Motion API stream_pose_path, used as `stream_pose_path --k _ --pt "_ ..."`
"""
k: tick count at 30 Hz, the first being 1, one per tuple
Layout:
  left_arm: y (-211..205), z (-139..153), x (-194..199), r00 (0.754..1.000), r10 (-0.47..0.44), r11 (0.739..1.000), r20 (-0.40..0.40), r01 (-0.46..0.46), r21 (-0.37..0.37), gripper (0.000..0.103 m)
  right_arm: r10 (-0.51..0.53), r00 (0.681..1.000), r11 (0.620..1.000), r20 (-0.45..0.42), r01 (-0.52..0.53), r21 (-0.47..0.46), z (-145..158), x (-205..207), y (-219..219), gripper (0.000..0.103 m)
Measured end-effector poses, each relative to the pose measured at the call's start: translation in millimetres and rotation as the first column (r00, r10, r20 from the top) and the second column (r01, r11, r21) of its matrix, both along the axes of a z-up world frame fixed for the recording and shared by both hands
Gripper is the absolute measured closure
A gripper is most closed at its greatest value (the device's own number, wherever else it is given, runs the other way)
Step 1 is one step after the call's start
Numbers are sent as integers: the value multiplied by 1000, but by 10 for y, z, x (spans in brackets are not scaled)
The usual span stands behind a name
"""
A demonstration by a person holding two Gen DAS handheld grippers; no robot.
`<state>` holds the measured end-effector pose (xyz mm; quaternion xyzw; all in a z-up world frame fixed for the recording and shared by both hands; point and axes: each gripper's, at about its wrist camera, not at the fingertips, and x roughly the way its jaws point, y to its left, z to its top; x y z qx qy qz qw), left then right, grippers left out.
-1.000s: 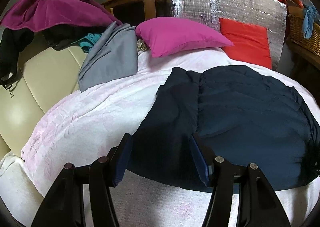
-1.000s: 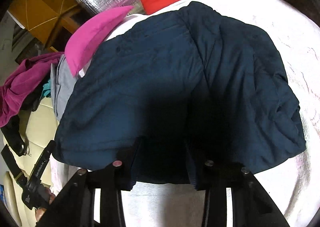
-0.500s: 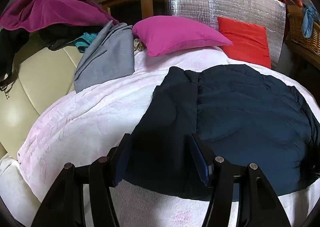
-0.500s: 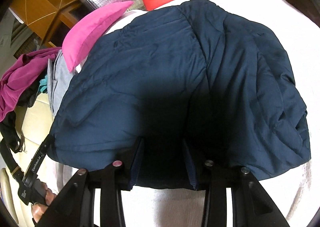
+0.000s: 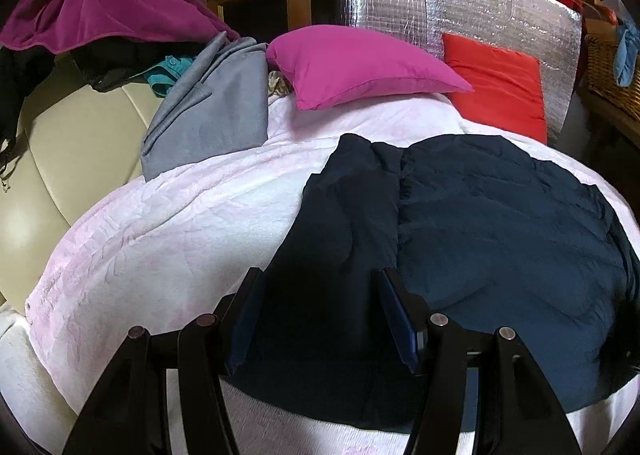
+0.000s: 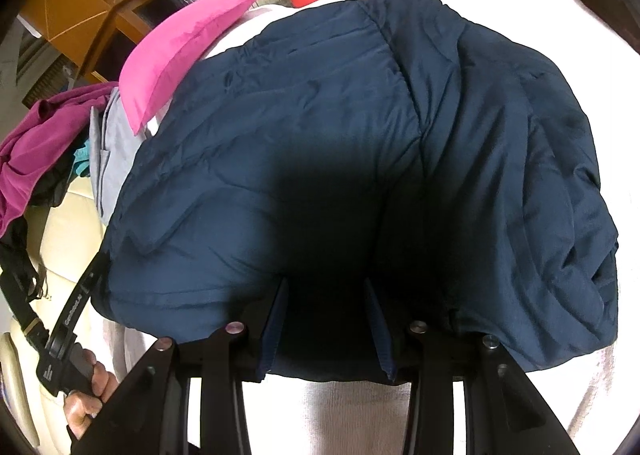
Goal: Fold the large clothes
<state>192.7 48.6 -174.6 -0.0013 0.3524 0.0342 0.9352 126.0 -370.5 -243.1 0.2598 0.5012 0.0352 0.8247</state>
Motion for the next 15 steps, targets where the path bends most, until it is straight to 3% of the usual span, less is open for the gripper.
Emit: stream_pose_path --k 5,8,15 --pt "39 -212 253 993 35 999 -112 -36 -7 35 34 999 999 -32 -33 41 143 92 -67 57" --pt "106 -212 292 991 52 997 -124 -60 -55 35 0 999 997 41 -3 76 384 182 -256 57" --pt "186 -119 317 990 120 988 -79 -127 -90 35 -147 980 989 135 147 9 710 891 -652 57"
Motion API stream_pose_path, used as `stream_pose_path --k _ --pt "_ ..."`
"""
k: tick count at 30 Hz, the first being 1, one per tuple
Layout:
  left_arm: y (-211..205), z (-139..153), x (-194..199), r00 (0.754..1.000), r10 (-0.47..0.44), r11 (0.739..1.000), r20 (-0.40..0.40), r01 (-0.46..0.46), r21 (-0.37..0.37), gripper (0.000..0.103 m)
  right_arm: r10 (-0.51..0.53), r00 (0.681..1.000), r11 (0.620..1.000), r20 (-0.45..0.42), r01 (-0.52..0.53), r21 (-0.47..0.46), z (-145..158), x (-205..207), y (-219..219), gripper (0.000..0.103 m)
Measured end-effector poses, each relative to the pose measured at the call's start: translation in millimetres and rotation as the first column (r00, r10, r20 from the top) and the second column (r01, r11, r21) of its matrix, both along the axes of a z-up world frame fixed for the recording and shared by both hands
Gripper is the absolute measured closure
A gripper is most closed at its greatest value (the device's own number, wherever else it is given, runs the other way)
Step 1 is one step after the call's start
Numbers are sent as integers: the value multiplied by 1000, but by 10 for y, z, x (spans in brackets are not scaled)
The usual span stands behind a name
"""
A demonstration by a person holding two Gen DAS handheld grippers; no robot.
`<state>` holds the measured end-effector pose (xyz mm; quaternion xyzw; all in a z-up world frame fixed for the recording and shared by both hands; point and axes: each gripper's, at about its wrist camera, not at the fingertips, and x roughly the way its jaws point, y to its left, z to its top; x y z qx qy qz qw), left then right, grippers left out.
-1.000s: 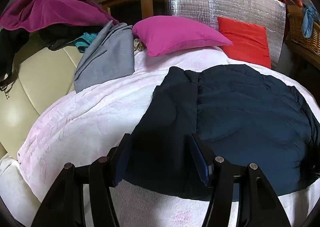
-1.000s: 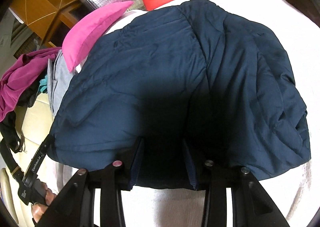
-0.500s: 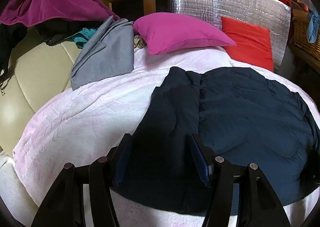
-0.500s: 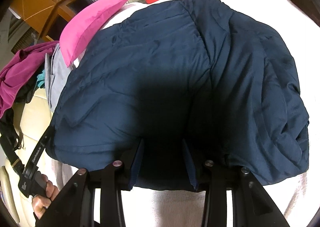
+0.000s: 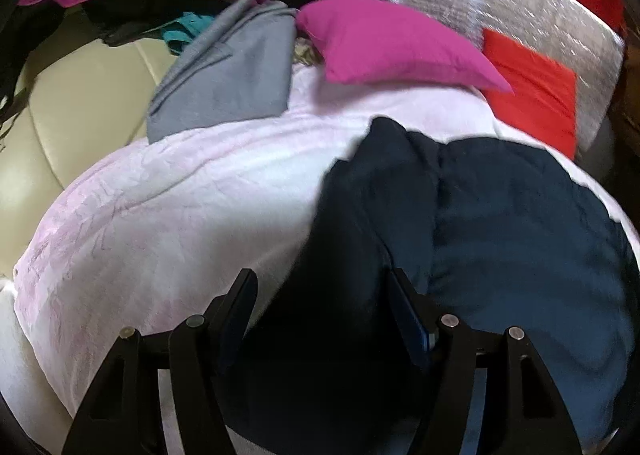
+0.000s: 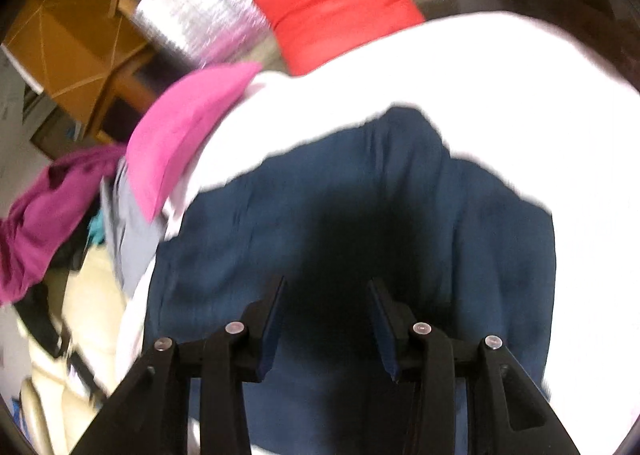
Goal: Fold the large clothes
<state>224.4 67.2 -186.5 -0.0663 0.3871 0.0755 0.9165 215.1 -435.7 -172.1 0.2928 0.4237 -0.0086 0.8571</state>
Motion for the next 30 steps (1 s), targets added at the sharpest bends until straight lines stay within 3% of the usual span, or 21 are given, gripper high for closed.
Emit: stream_pose_path --k 4,10,14,17,21,26,30 --pt "130 23 74 997 78 997 16 -78 -17 35 -55 998 998 -12 54 -11 -93 495 -119 57" --pt "86 -76 213 997 80 997 -22 -80 5 35 -124 983 989 -135 112 -93 -534 1018 -165 60" --pt "96 -76 217 996 84 996 -28 -84 1 35 -120 983 979 -142 94 -183 -332 1042 43 59" --pt "140 -34 168 995 94 995 -14 -94 -18 35 -67 996 985 -63 56 -166 -70 968 290 59" --pt "162 41 104 993 114 994 26 -114 -3 35 106 994 978 3 -104 -181 225 1044 912 59" --pt "218 59 85 991 131 991 32 -131 12 35 219 975 954 -33 -221 -200 193 1321 1576 59" --pt "241 25 105 991 132 991 18 -132 8 35 190 971 940 -148 -223 -258 -195 1624 1759 56"
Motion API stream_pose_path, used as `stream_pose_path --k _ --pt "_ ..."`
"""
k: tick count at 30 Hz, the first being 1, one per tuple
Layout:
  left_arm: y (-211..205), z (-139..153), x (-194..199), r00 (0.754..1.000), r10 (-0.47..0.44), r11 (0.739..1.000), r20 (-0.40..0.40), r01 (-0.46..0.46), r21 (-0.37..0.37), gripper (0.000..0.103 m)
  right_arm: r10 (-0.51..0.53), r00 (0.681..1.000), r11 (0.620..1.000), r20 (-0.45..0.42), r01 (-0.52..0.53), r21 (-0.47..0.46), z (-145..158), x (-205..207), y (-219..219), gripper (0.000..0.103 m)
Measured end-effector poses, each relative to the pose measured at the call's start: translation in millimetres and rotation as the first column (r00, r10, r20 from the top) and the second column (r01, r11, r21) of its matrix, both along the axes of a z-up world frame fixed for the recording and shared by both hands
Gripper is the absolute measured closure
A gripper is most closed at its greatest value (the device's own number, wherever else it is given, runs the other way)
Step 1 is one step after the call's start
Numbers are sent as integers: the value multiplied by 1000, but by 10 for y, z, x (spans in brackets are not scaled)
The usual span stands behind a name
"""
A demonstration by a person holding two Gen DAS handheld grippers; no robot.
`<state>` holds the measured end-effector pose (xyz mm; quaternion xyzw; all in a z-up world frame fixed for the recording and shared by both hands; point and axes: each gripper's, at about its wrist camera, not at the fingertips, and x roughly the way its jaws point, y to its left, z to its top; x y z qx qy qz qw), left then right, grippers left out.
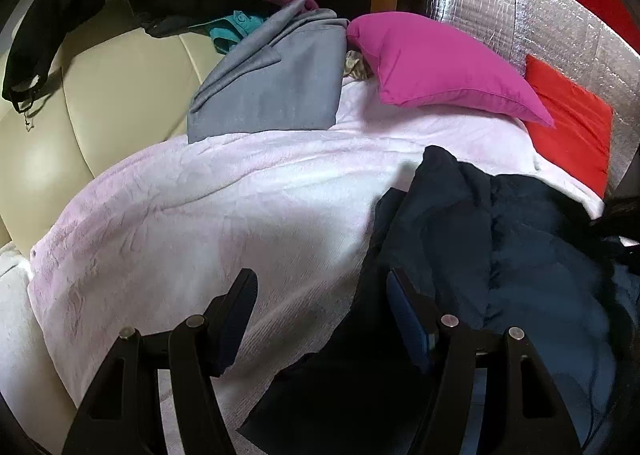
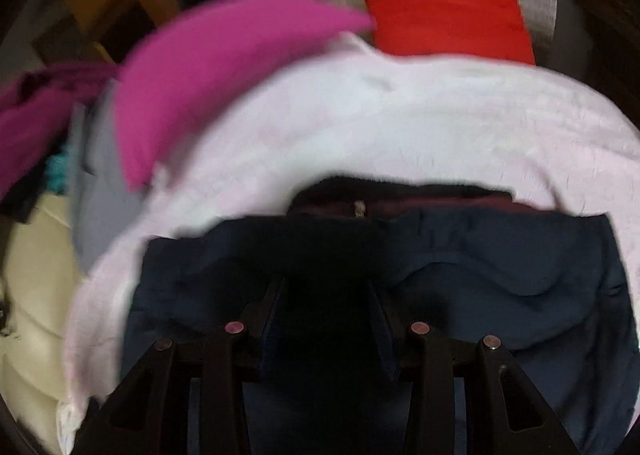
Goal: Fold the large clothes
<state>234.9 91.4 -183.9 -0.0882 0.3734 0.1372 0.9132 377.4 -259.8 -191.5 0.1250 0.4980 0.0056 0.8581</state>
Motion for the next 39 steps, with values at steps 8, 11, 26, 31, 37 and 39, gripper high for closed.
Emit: stream_pose_path --k 8,11,26,31,37,39 --pt "39 14 -9 1000 4 1000 -1 -4 -18 35 -21 998 996 56 16 84 184 -98 -81 47" --pt "37 22 -19 1000 3 1000 3 -3 -13 35 43 992 993 117 -55 107 320 -148 129 47" --pt "37 6 -6 1000 -11 1000 -4 11 -6 35 131 985 991 109 -134 24 295 -330 385 46" --pt "41 16 -29 1000 -13 1000 -1 13 -7 35 -28 986 1000 162 28 2 472 -749 -246 46" --pt "5 20 -32 1000 -24 1000 4 24 3 35 -299 945 947 133 312 -83 336 -933 -1119 46" --pt "-11 22 -31 1000 -30 1000 5 30 4 35 -367 925 921 95 376 -104 186 -883 -1358 46"
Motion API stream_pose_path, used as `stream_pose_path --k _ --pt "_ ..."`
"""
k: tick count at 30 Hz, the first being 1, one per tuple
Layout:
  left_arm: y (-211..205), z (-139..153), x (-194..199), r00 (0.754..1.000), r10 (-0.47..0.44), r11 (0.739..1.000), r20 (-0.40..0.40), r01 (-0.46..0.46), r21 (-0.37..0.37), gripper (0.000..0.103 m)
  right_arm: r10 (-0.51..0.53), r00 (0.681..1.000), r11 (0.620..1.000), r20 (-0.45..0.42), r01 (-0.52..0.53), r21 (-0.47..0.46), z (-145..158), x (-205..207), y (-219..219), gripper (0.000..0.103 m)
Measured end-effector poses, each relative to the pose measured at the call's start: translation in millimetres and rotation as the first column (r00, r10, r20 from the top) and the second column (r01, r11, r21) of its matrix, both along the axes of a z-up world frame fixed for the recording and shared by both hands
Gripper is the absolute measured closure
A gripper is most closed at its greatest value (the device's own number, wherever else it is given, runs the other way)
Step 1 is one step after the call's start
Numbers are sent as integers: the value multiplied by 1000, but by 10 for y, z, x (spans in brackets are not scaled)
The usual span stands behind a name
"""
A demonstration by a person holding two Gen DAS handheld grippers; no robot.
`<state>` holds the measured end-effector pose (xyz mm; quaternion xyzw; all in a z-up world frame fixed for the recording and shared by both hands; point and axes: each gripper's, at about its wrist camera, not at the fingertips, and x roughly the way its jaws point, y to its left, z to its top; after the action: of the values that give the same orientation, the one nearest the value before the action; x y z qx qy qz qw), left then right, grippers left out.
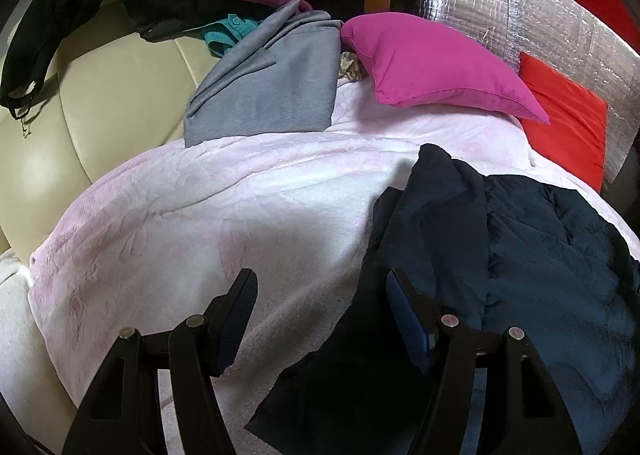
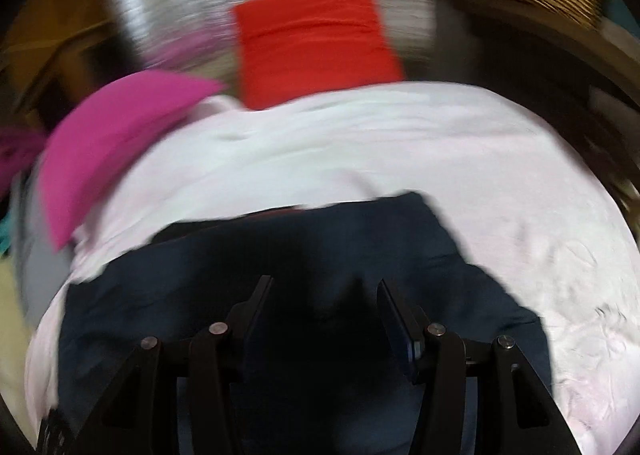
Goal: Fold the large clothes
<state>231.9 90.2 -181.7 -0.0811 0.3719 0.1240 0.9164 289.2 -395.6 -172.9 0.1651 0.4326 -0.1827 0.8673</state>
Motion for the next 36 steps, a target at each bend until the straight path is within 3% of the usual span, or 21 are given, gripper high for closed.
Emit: stream_pose_path --k 2,5,8,12,14,18,23,30,36 --pt "-17 -2 4 1000 -7 1000 3 7 0 35 -37 996 999 -83 39 27 -282 109 -208 47" --pt "-56 4 9 1000 -24 1000 13 23 9 35 -20 998 997 -60 24 70 -399 138 -291 46" --pt "-96 21 6 999 -45 998 17 44 34 35 -7 999 998 -48 10 69 -330 80 -263 46" --pt "-154 101 -72 995 -92 995 41 90 51 34 32 999 995 3 -32 90 -129 -318 -212 46" --pt "-219 159 -160 990 -128 990 61 123 75 22 69 997 994 26 -71 83 3 -498 -142 46" --pt "-392 297 -399 979 -193 974 61 184 130 20 140 987 989 81 -144 43 313 -1116 27 34" --pt "-588 729 -778 961 -263 954 84 246 172 19 179 971 983 159 -183 6 690 -1919 205 26" --pt "-673 1588 -1470 929 -261 955 264 208 213 10 177 952 984 251 -170 -50 1102 -2795 429 20" --pt "-742 2039 -2006 897 -285 948 337 212 238 6 184 931 982 315 -165 -88 1440 -3277 623 14"
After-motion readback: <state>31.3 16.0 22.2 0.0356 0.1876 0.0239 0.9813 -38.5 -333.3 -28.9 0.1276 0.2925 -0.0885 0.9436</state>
